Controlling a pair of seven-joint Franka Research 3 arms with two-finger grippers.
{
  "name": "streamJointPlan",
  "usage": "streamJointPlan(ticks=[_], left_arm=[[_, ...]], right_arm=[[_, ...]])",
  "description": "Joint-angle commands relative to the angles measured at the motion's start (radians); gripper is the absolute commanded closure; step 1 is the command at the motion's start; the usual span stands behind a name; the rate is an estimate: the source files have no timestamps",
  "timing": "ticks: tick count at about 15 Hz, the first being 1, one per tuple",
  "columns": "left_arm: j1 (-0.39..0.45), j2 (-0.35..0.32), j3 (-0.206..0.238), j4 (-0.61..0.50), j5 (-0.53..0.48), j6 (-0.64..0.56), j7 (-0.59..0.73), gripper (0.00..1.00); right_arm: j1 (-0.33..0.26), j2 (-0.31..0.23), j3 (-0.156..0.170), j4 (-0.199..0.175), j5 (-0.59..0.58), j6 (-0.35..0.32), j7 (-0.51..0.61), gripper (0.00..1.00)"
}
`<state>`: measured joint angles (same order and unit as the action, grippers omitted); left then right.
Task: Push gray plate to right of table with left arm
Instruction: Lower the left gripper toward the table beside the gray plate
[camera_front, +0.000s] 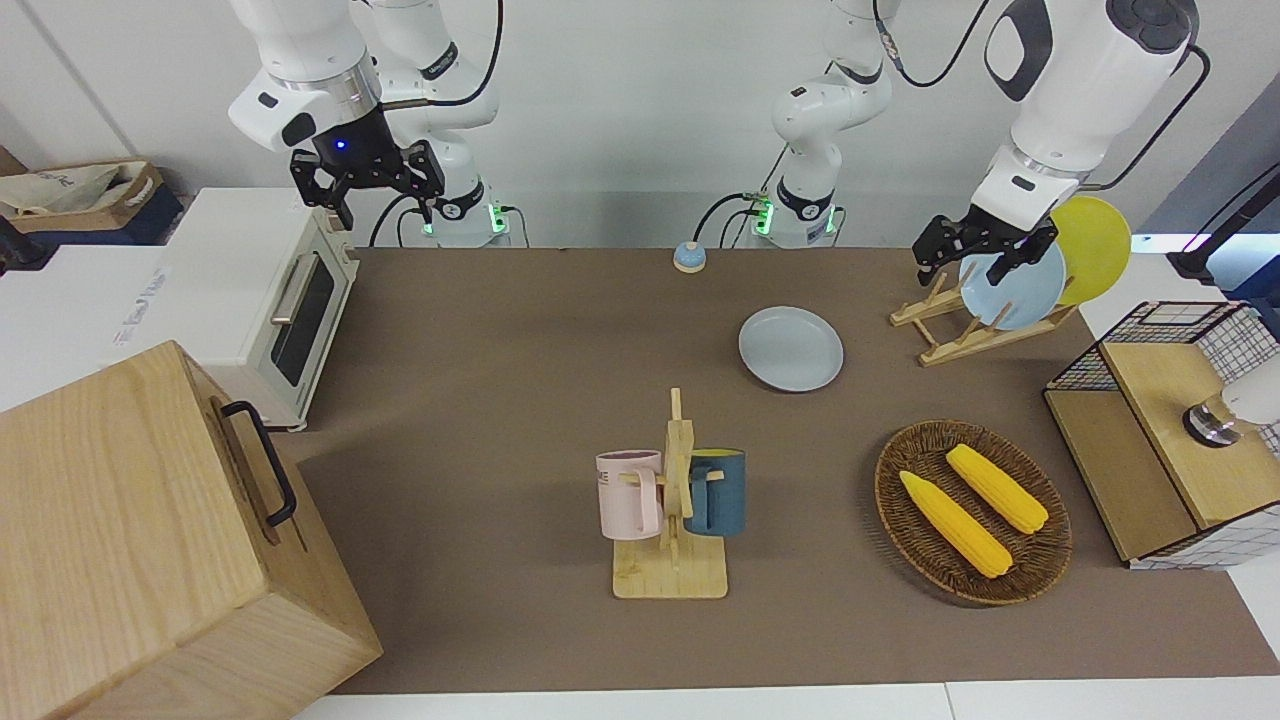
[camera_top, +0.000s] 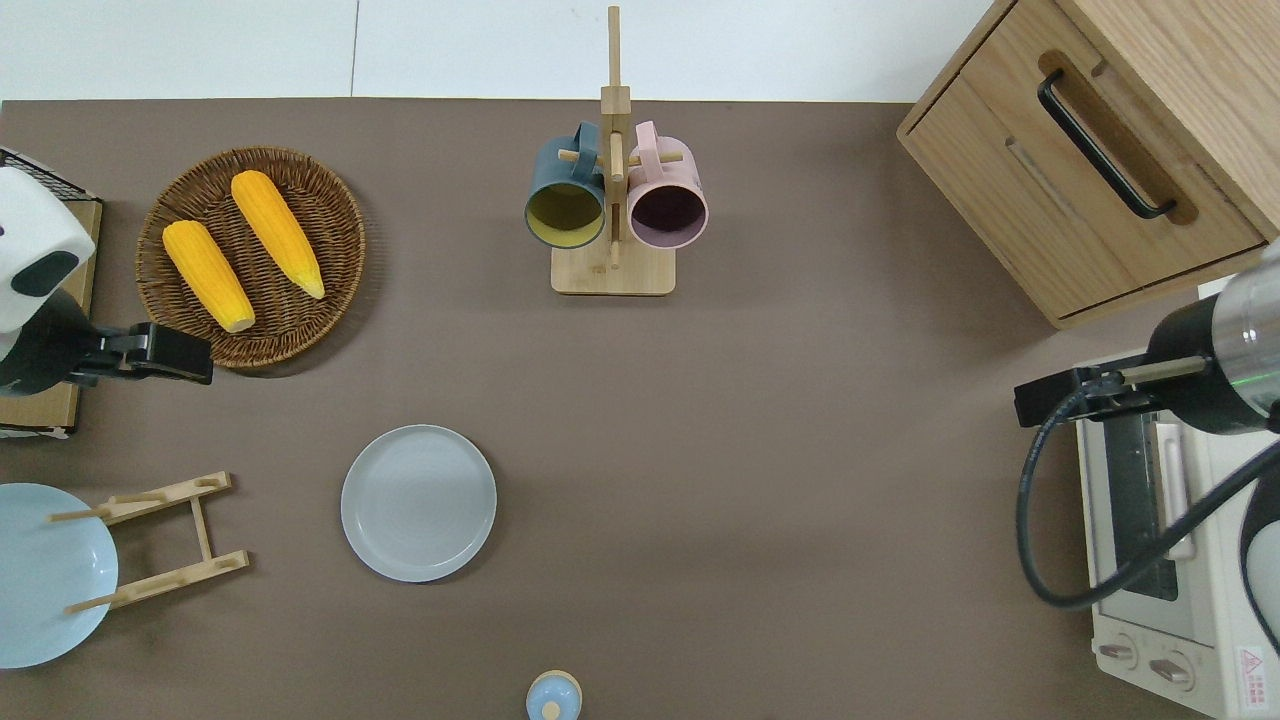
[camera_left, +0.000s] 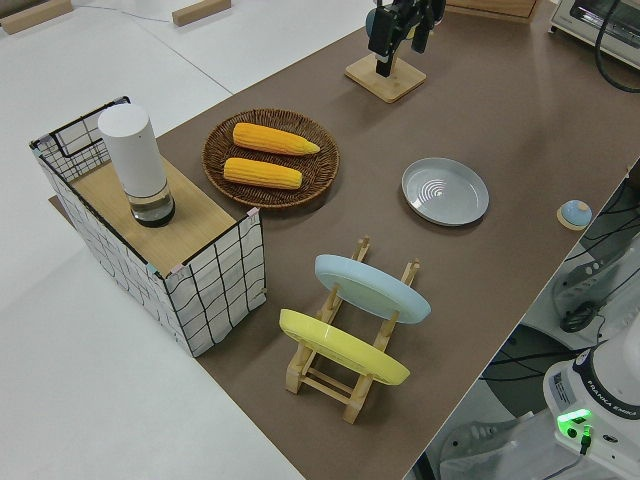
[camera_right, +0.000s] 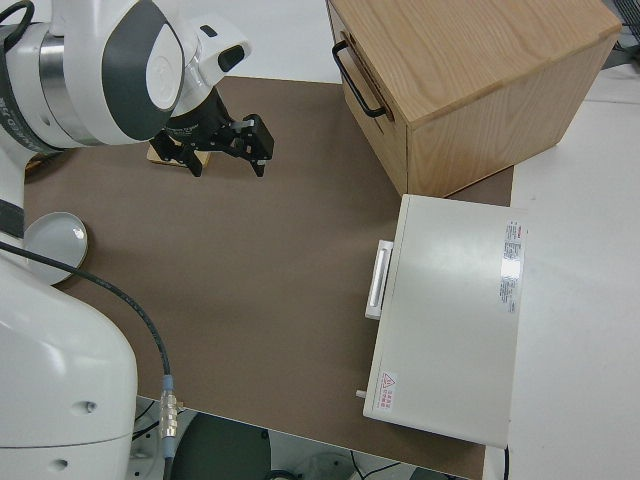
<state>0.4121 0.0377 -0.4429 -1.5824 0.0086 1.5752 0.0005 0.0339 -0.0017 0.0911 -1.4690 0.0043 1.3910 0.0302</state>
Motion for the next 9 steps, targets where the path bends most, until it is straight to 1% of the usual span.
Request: streamJointPlan(ticks=[1,6,9], left_arm=[[0.004,0.002,-0.002,-0.01,-0.015,-0.041,-0.011,0.0],[0.004,0.001,0.0,-0.024,-0.016,-0.041,-0.005,0.0],[0.01,-0.005,0.003,-0.057,-0.016,-0.035,-0.002,0.0]], right_arm=[[-0.011,-0.008,0.006,0.001,0.008,-0.012,-0.001,0.017],[-0.011,-0.008,0.006,-0.001,0.008,-0.012,-0.001,0.017],[-0.011,-0.008,0.004,-0.001,0.008,-0.012,-0.003,0.017]])
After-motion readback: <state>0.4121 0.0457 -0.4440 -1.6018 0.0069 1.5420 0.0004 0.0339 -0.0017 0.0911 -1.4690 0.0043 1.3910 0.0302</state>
